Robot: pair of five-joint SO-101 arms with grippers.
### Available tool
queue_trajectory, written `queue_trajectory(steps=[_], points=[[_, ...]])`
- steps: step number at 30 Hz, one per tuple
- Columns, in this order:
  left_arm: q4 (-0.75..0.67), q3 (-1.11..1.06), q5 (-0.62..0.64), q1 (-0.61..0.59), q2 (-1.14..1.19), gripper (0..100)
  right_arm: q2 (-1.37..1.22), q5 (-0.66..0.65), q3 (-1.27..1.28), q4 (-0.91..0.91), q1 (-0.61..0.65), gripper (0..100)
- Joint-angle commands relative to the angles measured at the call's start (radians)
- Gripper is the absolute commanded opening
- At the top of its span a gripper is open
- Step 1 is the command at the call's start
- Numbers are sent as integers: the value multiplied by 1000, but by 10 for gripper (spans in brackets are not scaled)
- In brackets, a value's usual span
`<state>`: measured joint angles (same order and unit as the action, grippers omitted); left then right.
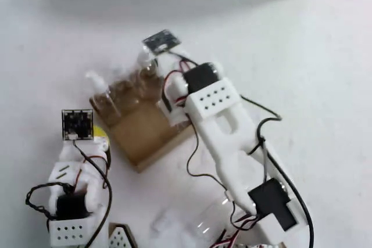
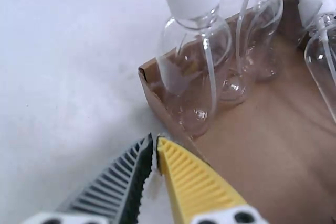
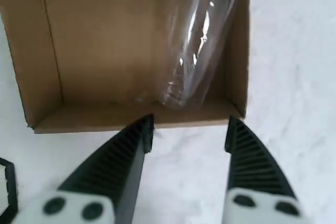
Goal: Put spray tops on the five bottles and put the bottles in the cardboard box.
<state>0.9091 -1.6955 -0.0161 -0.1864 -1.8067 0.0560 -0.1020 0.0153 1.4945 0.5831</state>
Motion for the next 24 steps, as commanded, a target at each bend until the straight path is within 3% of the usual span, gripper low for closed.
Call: queue_trajectory(steps=[1,24], points=[[-32,3,-9,-15,-7,24,24,-68,38,-125,21,183],[-32,3,-9,-15,-7,24,21,-72,439,-759,19,184]])
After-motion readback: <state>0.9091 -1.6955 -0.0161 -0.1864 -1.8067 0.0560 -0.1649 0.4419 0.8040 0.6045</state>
